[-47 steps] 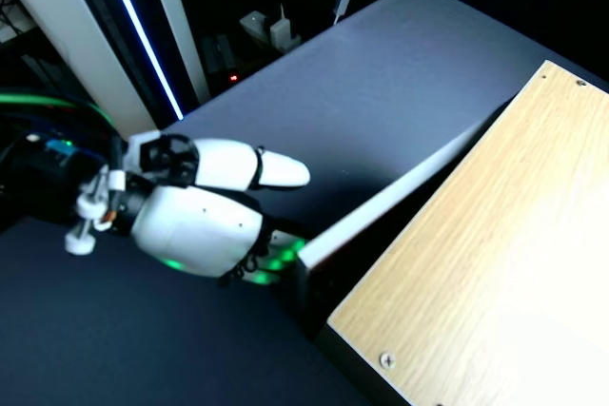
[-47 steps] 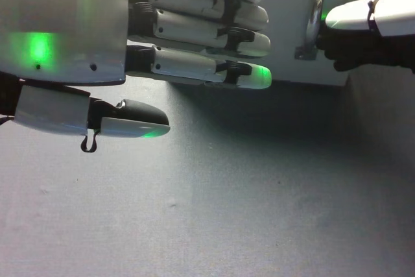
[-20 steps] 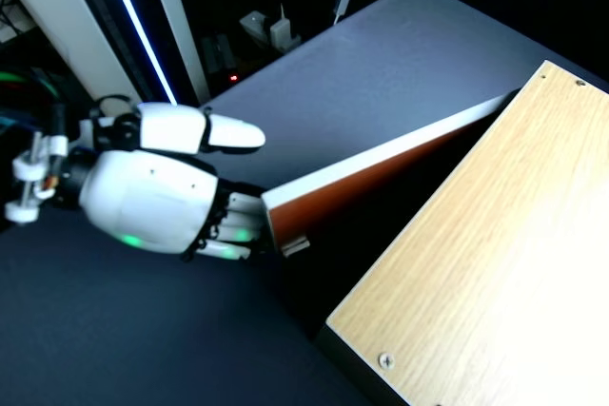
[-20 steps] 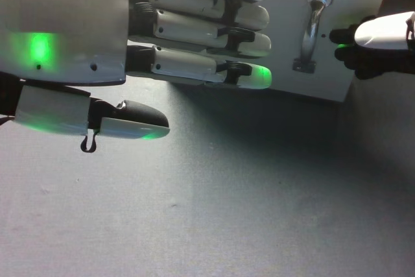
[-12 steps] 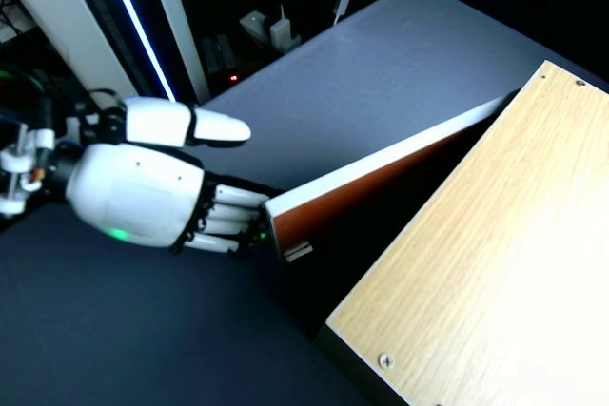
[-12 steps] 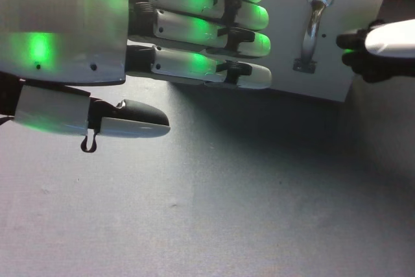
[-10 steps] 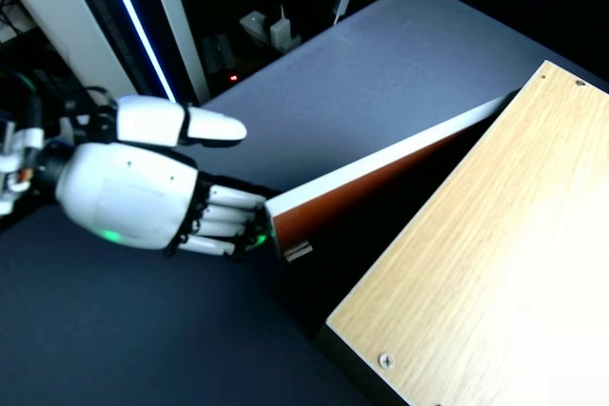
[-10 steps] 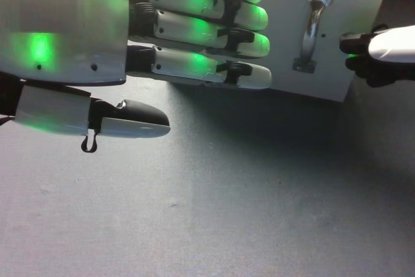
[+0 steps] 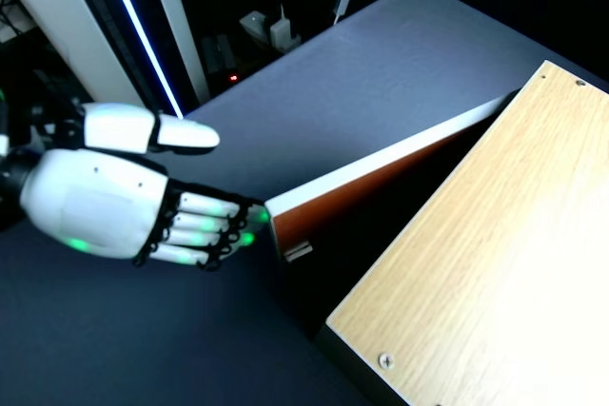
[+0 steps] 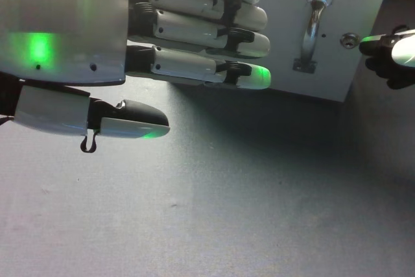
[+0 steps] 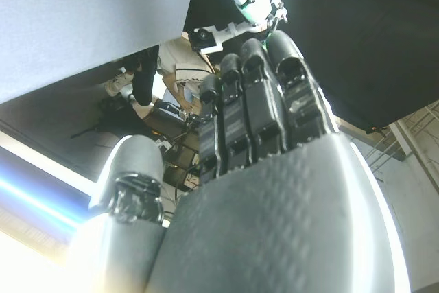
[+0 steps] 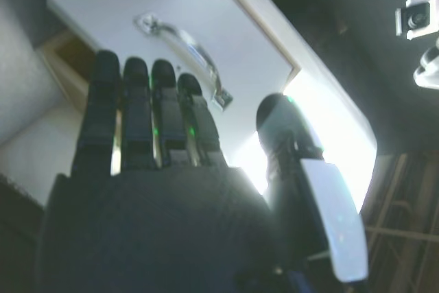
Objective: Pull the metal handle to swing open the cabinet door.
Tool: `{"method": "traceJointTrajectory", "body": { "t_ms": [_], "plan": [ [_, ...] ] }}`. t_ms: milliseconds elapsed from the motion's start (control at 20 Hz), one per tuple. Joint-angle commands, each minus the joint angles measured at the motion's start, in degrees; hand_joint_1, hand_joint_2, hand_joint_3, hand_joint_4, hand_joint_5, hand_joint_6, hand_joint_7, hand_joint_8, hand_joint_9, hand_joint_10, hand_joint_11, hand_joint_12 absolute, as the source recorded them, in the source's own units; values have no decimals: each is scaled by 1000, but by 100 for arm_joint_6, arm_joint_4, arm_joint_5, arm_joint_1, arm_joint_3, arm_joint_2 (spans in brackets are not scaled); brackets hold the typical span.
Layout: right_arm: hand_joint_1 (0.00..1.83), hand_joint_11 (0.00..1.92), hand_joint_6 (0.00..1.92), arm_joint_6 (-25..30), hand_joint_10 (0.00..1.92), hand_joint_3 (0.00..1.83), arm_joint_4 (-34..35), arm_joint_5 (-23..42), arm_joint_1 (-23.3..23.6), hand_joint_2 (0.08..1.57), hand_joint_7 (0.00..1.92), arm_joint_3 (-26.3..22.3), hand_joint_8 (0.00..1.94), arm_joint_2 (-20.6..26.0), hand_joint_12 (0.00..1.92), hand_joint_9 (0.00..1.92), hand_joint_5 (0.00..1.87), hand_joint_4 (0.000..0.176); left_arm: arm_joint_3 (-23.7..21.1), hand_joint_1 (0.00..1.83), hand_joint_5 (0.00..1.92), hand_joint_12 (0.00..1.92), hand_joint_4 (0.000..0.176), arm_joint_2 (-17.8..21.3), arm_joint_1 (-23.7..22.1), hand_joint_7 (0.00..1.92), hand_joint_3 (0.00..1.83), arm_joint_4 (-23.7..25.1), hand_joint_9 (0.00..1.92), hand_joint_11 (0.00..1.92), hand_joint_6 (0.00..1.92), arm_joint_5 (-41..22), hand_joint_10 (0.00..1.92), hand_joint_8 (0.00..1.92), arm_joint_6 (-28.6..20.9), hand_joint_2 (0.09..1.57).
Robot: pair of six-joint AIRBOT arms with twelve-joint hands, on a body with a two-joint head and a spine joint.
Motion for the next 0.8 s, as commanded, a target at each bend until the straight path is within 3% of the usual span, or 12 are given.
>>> {"method": "traceJointTrajectory", "body": {
  "t_ms": [0, 550, 750],
  "plan": [
    [0, 0, 0, 58, 1, 1, 113, 480, 39, 1502, 226, 11, 1, 68, 611, 201, 153, 0, -15, 0, 301, 698, 0, 43, -58, 323, 60, -566, 288, 0, 3, -112, 1, 3, 28, 1571],
    [0, 0, 4, -289, 4, 0, -336, 478, -131, 1501, 225, 75, 1, 225, 592, 207, 171, 0, -15, 0, 264, 588, 0, 43, -58, 296, 48, -567, 263, 0, 0, -112, 1, 4, 28, 1571],
    [0, 0, 2, -657, 0, 4, -547, 477, -179, 1514, 224, 189, 1, 225, 635, 204, 181, 0, -15, 0, 284, 606, 0, 43, -58, 306, 56, -567, 268, 0, 3, -111, 0, 2, 28, 1571]
  ]
}}
